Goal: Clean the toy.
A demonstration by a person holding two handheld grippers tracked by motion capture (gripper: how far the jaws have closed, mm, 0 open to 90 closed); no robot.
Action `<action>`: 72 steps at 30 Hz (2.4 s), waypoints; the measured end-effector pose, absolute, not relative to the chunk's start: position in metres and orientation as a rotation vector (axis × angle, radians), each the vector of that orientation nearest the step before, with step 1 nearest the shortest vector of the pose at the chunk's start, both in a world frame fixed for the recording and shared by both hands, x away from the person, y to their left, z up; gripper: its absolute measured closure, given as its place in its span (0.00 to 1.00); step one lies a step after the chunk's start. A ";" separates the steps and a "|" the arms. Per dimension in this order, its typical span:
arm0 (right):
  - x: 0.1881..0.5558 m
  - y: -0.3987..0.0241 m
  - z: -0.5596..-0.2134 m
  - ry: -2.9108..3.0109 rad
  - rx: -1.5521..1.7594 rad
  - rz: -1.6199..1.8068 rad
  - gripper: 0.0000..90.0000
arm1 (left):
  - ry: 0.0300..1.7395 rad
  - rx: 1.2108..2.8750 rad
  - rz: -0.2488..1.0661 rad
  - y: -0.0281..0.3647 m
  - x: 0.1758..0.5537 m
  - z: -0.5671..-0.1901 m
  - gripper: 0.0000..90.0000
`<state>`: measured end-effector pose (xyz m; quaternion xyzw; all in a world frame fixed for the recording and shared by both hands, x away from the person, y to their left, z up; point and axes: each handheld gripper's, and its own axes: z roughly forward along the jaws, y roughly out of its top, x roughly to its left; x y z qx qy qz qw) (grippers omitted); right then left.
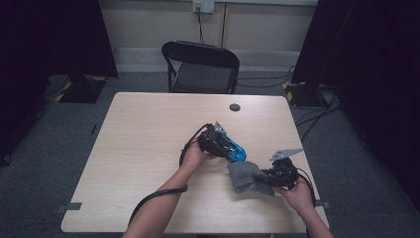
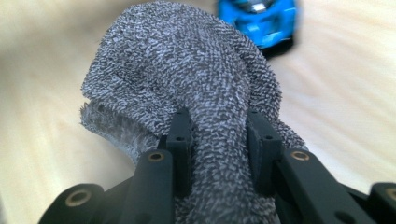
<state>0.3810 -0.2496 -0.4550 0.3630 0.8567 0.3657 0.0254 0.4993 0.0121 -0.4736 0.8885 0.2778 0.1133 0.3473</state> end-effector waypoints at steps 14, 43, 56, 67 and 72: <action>0.387 -0.239 -0.471 2.644 1.155 0.880 0.74 | 0.715 2.307 0.304 0.011 0.499 -0.473 0.35; 0.428 -0.270 -0.470 2.526 1.244 0.741 0.74 | 0.722 2.306 0.308 0.011 0.497 -0.473 0.36; 0.446 -0.276 -0.471 2.471 1.317 0.723 0.74 | 0.724 2.304 0.308 0.011 0.497 -0.473 0.36; 0.457 -0.278 -0.472 2.432 1.380 0.744 0.74 | 0.725 2.303 0.309 0.011 0.497 -0.473 0.37; 0.462 -0.280 -0.471 2.363 1.437 0.772 0.74 | 0.727 2.300 0.305 0.011 0.497 -0.473 0.37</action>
